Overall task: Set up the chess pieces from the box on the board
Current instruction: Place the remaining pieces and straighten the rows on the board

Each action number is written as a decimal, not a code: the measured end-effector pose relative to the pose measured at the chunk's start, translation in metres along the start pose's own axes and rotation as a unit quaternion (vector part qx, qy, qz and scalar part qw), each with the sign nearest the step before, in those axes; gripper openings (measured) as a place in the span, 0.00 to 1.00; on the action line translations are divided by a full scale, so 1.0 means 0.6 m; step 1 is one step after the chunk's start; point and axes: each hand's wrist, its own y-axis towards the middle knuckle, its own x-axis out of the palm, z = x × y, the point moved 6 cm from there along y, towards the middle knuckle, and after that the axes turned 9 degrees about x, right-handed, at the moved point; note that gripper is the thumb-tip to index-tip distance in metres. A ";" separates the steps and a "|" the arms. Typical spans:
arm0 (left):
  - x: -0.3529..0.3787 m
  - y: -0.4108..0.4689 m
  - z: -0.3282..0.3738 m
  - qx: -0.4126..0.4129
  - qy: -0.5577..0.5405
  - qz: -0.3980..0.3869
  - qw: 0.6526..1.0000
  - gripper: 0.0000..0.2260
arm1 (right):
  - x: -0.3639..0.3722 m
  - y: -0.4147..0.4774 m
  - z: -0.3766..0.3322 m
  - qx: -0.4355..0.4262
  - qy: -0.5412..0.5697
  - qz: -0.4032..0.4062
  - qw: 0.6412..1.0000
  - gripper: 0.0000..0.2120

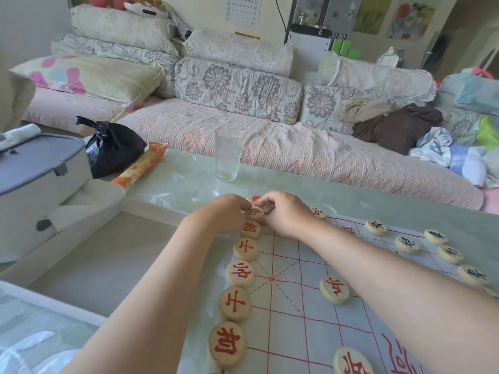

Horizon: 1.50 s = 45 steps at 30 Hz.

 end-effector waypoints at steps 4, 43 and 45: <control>-0.011 -0.003 0.000 0.008 -0.004 0.018 1.000 0.28 | 0.001 -0.003 -0.001 -0.003 -0.003 -0.008 1.000 0.13; -0.011 -0.009 -0.001 0.034 -0.016 -0.011 0.999 0.29 | -0.003 0.086 -0.051 -0.095 -0.181 -0.085 0.975 0.23; -0.010 -0.007 -0.003 0.033 -0.019 -0.010 0.999 0.29 | -0.003 0.085 -0.048 -0.094 -0.182 -0.096 0.974 0.27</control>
